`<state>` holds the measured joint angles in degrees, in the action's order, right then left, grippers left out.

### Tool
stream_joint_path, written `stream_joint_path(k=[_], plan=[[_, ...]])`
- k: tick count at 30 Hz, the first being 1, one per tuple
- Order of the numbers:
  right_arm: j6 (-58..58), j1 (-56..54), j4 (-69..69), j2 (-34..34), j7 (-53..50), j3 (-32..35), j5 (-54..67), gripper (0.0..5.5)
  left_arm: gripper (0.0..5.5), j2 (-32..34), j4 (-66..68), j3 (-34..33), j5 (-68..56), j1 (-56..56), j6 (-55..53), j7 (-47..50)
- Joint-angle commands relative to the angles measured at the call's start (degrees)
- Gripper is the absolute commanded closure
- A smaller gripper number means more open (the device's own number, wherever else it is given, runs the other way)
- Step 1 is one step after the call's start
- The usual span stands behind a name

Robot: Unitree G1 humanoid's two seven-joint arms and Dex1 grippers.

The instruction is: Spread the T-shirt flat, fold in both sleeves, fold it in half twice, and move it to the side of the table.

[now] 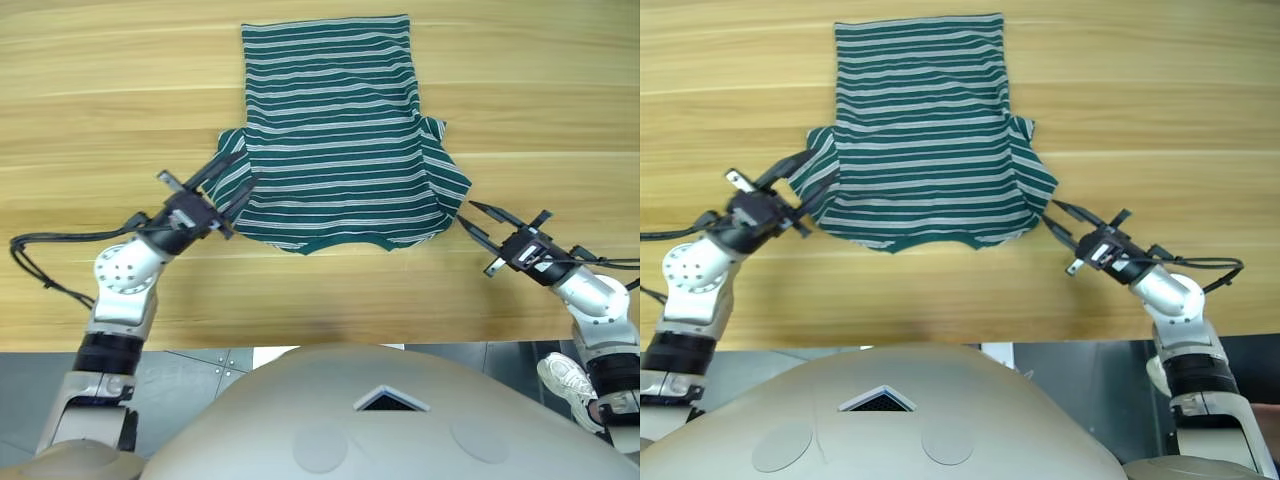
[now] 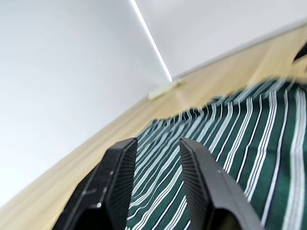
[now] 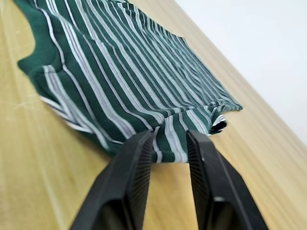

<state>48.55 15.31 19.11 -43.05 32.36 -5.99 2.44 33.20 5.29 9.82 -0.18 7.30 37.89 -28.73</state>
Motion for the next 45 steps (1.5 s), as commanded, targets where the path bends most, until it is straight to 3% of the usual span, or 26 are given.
stream_joint_path(k=[1, 7, 16, 22, 30, 39, 45], plan=[[-1.59, -2.45, 1.63, 3.09, -2.73, -1.45, -8.26, 4.22, 3.87, -6.04, 9.95, 11.46, 30.99, -12.12, -5.66, 10.42], [-2.0, -0.26, 0.43, 0.89, -2.5, 0.99, -8.1, 4.22, 3.87, -7.7, 21.54, 19.78, 41.48, -14.68, -5.52, 15.53], [-0.29, 4.82, 0.61, -3.79, 1.66, 6.39, -0.22, 4.22, 3.87, -3.45, 25.63, 22.23, 42.32, -12.09, -6.03, 18.43], [-5.05, -5.7, 7.14, 2.04, -1.81, -1.5, -15.71, 4.22, 3.87, -2.77, 23.16, 23.4, 41.95, -9.9, -6.03, 18.23], [-4.2, -15.25, 13.95, 5.63, -3.26, -7.65, -19.98, 4.22, 3.87, -2.44, 21.34, 23.16, 41.82, -9.09, -6.88, 19.0], [-5.5, -35.04, 33.94, 10.67, -22.41, -2.78, -21.04, 4.22, 3.87, -1.94, 23.95, 22.95, 40.93, -7.9, -6.93, 19.77], [-1.53, -39.09, 38.59, 15.83, -22.41, 1.21, -13.91, 4.22, 3.87, -2.05, 25.3, 23.54, 40.62, -8.02, -6.46, 20.65]])
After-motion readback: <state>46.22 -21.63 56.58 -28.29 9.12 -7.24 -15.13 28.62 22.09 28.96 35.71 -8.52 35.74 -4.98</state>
